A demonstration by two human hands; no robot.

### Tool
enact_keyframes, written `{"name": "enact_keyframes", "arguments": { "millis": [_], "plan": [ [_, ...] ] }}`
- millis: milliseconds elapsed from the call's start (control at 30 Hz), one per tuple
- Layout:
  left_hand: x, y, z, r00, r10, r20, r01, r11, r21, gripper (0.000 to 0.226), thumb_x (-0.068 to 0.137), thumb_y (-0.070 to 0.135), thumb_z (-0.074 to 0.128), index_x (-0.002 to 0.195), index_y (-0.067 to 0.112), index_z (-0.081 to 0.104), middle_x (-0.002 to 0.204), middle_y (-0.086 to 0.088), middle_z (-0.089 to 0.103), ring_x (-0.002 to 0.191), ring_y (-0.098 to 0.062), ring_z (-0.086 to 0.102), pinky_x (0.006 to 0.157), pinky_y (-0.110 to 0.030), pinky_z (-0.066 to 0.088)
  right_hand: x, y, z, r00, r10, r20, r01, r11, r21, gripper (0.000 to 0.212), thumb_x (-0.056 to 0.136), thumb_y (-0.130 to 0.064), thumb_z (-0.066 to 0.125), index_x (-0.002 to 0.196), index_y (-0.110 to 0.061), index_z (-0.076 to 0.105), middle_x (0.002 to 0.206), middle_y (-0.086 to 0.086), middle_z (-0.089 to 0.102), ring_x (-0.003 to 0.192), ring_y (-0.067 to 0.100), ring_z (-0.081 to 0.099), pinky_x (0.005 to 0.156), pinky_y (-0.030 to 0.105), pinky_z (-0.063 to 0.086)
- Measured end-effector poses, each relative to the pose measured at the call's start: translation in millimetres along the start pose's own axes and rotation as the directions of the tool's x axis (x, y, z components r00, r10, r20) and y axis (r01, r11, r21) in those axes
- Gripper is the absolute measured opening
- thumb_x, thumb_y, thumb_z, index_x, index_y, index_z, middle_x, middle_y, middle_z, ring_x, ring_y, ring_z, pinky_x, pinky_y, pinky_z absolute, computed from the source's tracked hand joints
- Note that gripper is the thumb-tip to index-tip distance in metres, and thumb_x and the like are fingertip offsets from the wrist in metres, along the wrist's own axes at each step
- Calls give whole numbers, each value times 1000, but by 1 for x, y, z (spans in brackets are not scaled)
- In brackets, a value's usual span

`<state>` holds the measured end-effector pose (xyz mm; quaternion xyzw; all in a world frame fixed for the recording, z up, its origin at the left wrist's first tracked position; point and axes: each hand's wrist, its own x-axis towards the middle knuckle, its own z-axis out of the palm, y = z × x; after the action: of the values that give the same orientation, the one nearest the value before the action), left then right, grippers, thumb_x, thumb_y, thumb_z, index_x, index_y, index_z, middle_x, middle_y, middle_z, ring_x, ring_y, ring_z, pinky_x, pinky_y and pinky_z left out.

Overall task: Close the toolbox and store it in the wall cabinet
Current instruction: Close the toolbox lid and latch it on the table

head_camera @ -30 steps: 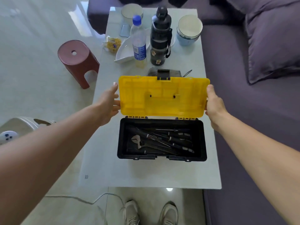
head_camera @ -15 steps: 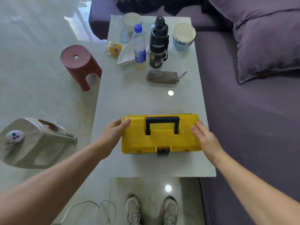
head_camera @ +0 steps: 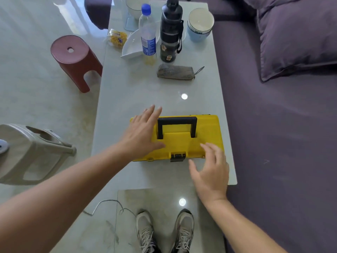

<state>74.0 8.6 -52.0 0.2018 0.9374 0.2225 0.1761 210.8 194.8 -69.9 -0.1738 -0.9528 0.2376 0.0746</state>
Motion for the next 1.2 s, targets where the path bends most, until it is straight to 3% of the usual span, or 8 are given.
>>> {"name": "enact_keyframes", "arguments": {
  "millis": [67,133,200,300,667,900,1033,1200],
  "plan": [
    [8,4,4,993,93,77,-101,989,112,116,66,48,78,149,33,-2,162,-1,2,147,-26,8,117,-44,14,-26,-9,8,931,332,150,-362,885,294,36,81,-20,73,114,-19,60,111,1,65,93,10,61,76,26,48],
    [12,5,9,986,108,130,-128,980,154,122,63,45,82,149,32,-2,162,0,6,144,-27,18,115,-42,19,-35,-19,20,649,555,521,-758,411,506,33,86,-14,67,118,-14,60,106,2,68,93,9,64,82,26,50],
    [13,4,12,988,99,122,-116,983,144,126,57,43,86,150,29,2,160,-1,16,138,-27,29,111,-39,27,-30,-29,31,462,523,716,-836,-12,548,27,88,-11,65,115,-6,62,107,10,69,101,21,66,88,34,49],
    [15,3,12,990,107,97,-120,982,145,126,53,42,88,149,26,9,154,-2,28,133,-27,37,106,-37,33,-12,-46,38,425,476,770,-788,-224,574,15,87,-16,68,99,-7,67,105,13,70,105,26,64,95,39,47],
    [14,12,11,994,32,108,-46,991,122,118,53,40,89,146,28,17,148,0,35,127,-27,43,102,-40,38,18,-55,50,312,578,754,-762,-321,563,32,91,-29,65,108,-3,60,108,20,68,93,33,67,88,45,47],
    [35,32,4,992,104,-73,-93,984,150,40,90,32,56,126,15,51,114,-7,62,100,-29,56,85,-39,45,14,-43,60,374,483,792,-734,-368,571,28,87,-33,67,99,-8,62,107,14,67,99,29,64,97,45,44],
    [45,53,3,987,161,26,-163,969,185,35,90,20,57,125,18,54,103,-7,60,88,-28,57,69,-37,47,15,-40,71,399,484,779,-701,-387,599,40,79,-35,74,107,-9,63,105,11,69,99,26,63,87,40,46],
    [47,76,-1,978,41,203,-100,952,289,21,81,6,59,101,13,62,82,-8,56,69,-28,54,52,-31,37,17,-41,73,362,501,786,-662,-456,595,35,79,-27,77,103,-5,63,91,12,66,86,25,62,81,39,48]
  ]
}}
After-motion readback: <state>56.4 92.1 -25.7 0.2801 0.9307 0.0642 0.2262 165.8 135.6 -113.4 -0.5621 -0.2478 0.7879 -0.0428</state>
